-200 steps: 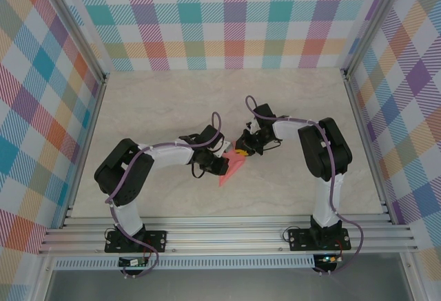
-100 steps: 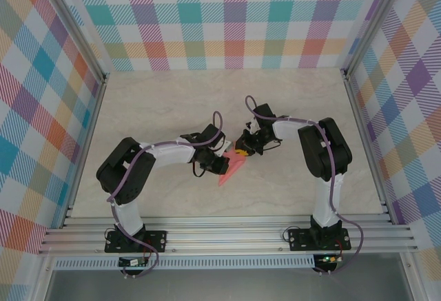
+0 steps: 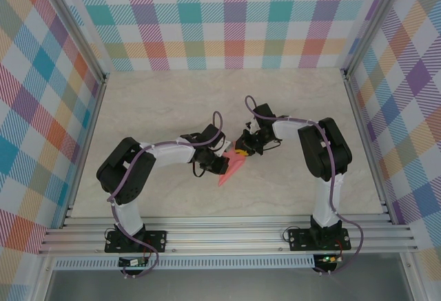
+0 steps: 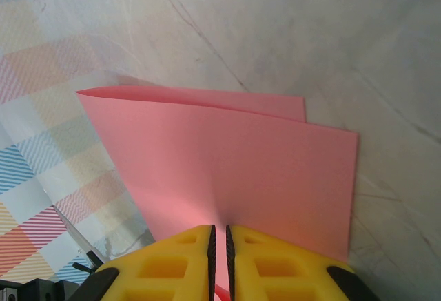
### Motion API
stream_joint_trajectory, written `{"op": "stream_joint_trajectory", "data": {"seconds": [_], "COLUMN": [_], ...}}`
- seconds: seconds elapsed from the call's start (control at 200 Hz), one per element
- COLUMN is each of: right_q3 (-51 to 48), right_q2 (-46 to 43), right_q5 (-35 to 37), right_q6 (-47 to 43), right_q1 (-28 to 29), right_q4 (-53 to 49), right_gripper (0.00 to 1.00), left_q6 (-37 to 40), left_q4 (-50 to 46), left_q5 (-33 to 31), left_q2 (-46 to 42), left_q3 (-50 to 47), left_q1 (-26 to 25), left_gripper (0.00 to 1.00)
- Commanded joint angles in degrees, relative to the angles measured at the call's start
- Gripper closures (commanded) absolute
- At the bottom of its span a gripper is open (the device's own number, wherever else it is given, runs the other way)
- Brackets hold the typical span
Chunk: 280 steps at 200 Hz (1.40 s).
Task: Fold a paper plane with a square sheet of paper (pick it up from the middle)
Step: Third fold the triangle at the center of the table.
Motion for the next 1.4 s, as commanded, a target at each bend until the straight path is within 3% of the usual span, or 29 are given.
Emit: {"op": "stream_joint_trajectory", "data": {"seconds": [0.0,0.95,1.395], "right_q3": [-0.11,0.07,-0.11], "right_q2": [2.83,3.15,3.24], "right_q5": [3.4,4.51,4.39], "right_q6": [-0.59,-0.55,-0.36], "right_q1": [0.31,0.32,0.38], "right_q4": [-2.99,-3.87,-3.52], "right_gripper": [0.84,0.85,0.84], "left_q6": [-0.73,-6.1,-4.88], "left_q4": [-1.47,6.06,5.89], "left_q5": [-1.55,-2.25,-0.02], "left_q2": [1.05,-4.77,-2.28], "left_q3": [0.05,-6.37,-4.55], "left_q1": [0.81,0.88,0.97], "left_gripper": [1.0,1.0,1.0]}}
